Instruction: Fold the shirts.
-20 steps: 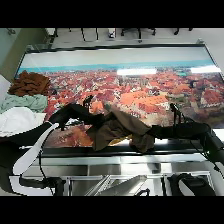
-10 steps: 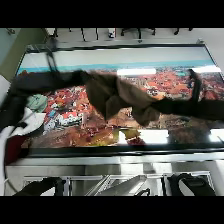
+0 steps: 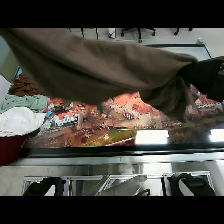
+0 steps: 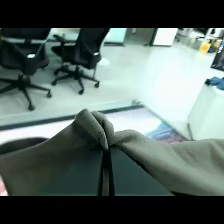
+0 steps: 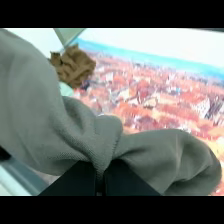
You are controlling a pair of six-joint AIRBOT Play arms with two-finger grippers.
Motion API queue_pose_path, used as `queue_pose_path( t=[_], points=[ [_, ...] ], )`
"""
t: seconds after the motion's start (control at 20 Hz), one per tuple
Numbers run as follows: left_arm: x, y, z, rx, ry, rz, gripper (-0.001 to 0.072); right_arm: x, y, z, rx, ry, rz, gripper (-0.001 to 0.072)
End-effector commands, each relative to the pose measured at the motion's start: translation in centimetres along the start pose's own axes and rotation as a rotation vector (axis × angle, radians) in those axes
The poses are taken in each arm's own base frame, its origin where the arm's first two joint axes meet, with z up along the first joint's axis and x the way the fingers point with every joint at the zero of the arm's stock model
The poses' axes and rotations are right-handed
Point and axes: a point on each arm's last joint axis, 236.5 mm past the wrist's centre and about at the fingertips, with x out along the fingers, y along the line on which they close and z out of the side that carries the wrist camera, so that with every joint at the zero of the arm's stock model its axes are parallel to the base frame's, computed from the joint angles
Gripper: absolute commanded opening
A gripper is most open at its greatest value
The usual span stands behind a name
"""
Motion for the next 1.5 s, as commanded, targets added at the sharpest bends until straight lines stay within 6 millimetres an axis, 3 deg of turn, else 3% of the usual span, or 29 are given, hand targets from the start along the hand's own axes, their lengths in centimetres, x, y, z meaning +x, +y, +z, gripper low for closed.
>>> queue_pose_path(
  t=[0.0,0.1,0.2,0.35,0.45,0.55,0.7,0.9,1.0,1.05,1.1,1.15,1.2,1.25,1.35,1.45],
  points=[
    [-0.2,3.4,-5.9,-0.063,0.114,0.090,0.0021,1.5,-1.2,-4.9,0.054,0.187,0.019,0.0025],
    [1.4,5.9,-12.6,-0.151,0.241,0.120,0.0021,4.0,-3.6,-9.7,0.168,0.307,0.027,0.0026],
    [3.0,8.2,-20.1,-0.243,0.375,0.146,0.0021,6.7,-6.4,-15.7,0.299,0.414,0.022,0.0025],
    [5.4,10.5,-31.4,-0.364,0.565,0.182,0.0021,10.6,-11.1,-26.2,0.521,0.529,-0.047,0.0025],
    [7.3,11.9,-36.7,-0.405,0.630,0.219,0.0021,12.6,-14.2,-31.7,0.609,0.564,-0.117,0.0026],
    [9.7,13.1,-39.9,-0.419,0.659,0.249,0.0021,14.3,-16.7,-34.2,0.661,0.583,-0.166,0.0025],
    [14.0,13.9,-40.9,-0.412,0.692,0.239,0.0021,16.8,-19.6,-33.1,0.673,0.561,-0.187,0.0026],
    [18.8,15.4,-39.9,-0.407,0.686,0.222,0.0022,19.3,-22.1,-27.7,0.600,0.493,-0.179,0.0049],
    [20.1,15.4,-40.0,-0.411,0.711,0.203,0.0022,18.7,-22.3,-24.8,0.541,0.483,-0.167,0.0462],
    [20.5,15.4,-40.1,-0.413,0.727,0.192,0.0022,17.8,-22.3,-23.6,0.531,0.488,-0.153,0.0526],
    [20.9,15.2,-40.1,-0.414,0.746,0.177,0.0024,16.5,-22.6,-22.5,0.533,0.486,-0.147,0.0526],
    [21.2,14.8,-40.0,-0.414,0.768,0.157,0.0220,15.1,-22.9,-21.8,0.546,0.477,-0.149,0.0526],
    [21.2,14.4,-39.7,-0.413,0.790,0.138,0.0593,13.6,-23.3,-21.4,0.562,0.469,-0.156,0.0526],
    [20.9,14.2,-39.2,-0.419,0.820,0.117,0.0699,11.9,-23.3,-21.5,0.584,0.486,-0.150,0.0526],
    [19.3,14.3,-38.1,-0.430,0.889,0.089,0.0699,8.8,-22.0,-22.8,0.638,0.541,-0.121,0.0525],
    [16.5,15.5,-37.1,-0.503,0.968,0.098,0.0699,7.0,-20.6,-25.7,0.683,0.575,-0.132,0.0525]
  ],
)
